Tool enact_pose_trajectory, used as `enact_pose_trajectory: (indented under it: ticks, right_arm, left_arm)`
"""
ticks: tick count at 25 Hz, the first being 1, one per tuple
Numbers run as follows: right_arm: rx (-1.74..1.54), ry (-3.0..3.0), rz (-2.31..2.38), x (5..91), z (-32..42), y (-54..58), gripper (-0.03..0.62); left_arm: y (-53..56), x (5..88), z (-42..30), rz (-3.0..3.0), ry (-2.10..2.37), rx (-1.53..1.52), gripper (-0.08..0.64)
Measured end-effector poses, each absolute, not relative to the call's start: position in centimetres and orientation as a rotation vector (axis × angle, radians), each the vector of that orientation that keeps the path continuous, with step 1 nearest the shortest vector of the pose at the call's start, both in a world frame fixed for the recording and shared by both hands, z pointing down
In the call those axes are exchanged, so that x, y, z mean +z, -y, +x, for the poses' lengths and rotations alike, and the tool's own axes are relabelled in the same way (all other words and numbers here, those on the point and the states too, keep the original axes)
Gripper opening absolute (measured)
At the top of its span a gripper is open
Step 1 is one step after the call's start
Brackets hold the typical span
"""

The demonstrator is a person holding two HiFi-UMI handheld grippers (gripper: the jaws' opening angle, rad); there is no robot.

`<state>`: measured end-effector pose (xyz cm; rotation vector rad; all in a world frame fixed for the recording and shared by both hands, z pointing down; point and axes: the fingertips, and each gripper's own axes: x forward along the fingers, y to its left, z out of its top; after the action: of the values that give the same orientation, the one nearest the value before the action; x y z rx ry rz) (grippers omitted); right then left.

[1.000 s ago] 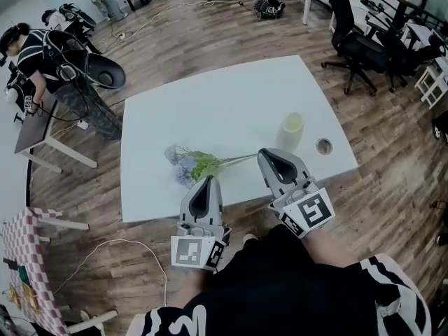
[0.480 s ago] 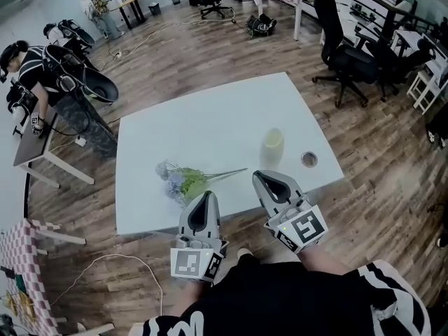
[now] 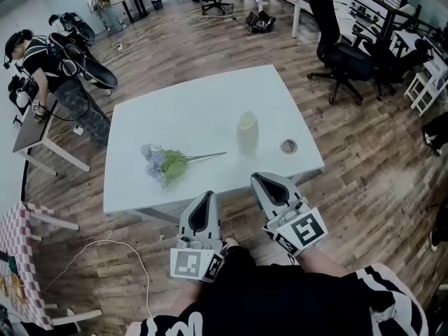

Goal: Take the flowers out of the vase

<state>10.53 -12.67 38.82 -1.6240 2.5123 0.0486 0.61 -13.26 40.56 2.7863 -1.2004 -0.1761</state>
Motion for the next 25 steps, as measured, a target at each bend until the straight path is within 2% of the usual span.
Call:
enact_pose_trajectory:
  ticks: [13,25]
  right_arm:
    - [0.025,-2.566,-1.55,38.9,12.6,0.7,0.018]
    - [0.028,-2.557,-1.565,38.6,14.6,-4.1,0.018]
  left_arm:
    - [0.8,41.1,4.3,2.762,1.213,-0.178,0.005]
    - [-4.3,41.1,7.1,2.787,1.153,-0.162,0.005]
